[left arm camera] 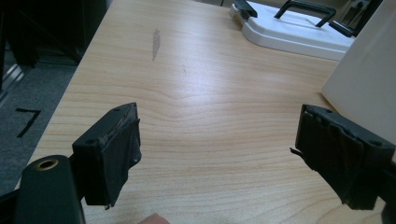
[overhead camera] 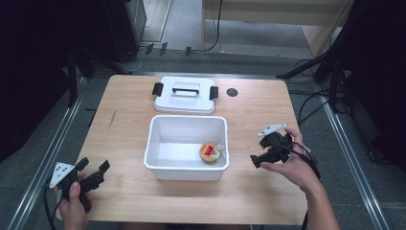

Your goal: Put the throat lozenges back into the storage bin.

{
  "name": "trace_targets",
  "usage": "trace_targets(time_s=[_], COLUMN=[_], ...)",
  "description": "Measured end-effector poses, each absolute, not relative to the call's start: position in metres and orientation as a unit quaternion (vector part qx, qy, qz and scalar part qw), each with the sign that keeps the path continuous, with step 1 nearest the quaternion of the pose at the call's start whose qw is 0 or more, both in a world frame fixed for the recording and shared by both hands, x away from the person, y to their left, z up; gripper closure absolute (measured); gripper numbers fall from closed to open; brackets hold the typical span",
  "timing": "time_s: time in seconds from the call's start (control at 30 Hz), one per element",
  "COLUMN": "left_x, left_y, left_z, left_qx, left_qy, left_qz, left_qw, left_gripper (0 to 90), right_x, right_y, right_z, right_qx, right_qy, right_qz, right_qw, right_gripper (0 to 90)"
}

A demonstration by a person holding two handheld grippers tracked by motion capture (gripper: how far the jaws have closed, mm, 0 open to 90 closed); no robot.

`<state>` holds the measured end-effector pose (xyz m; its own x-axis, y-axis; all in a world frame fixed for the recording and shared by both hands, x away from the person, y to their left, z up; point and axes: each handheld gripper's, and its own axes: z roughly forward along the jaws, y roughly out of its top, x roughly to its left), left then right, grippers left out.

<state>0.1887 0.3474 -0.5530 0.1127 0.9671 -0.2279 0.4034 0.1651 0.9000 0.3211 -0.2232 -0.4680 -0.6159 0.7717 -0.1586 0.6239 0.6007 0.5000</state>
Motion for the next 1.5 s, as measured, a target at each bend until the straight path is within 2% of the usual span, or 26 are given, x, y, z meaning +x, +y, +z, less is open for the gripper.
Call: trace_targets(time_s=[0.17, 0.3, 0.67, 1.13, 1.5], left_x=[0.189, 0.189, 0.188, 0.188, 0.188], left_y=[0.347, 0.347, 0.347, 0.346, 0.346], left_z=[-0.553, -0.553, -0.553, -0.553, -0.553], left_qx=[0.574, 0.574, 0.576, 0.576, 0.576], left_qy=[0.597, 0.596, 0.596, 0.596, 0.596], left_qz=[0.297, 0.296, 0.297, 0.298, 0.298], left_qw=[0.476, 0.476, 0.474, 0.473, 0.473], left_gripper=[14.8, 14.8, 14.8, 14.8, 14.8], right_x=[0.315, 0.304, 0.278, 0.245, 0.226], right_y=[-0.237, -0.255, -0.288, -0.323, -0.34], right_z=[-0.481, -0.498, -0.524, -0.544, -0.546], right_qx=[0.437, 0.478, 0.539, 0.562, 0.57], right_qy=[0.845, 0.804, 0.73, 0.687, 0.661], right_qz=[0.236, 0.267, 0.328, 0.366, 0.388], right_qw=[0.2, 0.234, 0.261, 0.279, 0.297], right_gripper=[0.0, 0.0, 0.0, 0.0, 0.0])
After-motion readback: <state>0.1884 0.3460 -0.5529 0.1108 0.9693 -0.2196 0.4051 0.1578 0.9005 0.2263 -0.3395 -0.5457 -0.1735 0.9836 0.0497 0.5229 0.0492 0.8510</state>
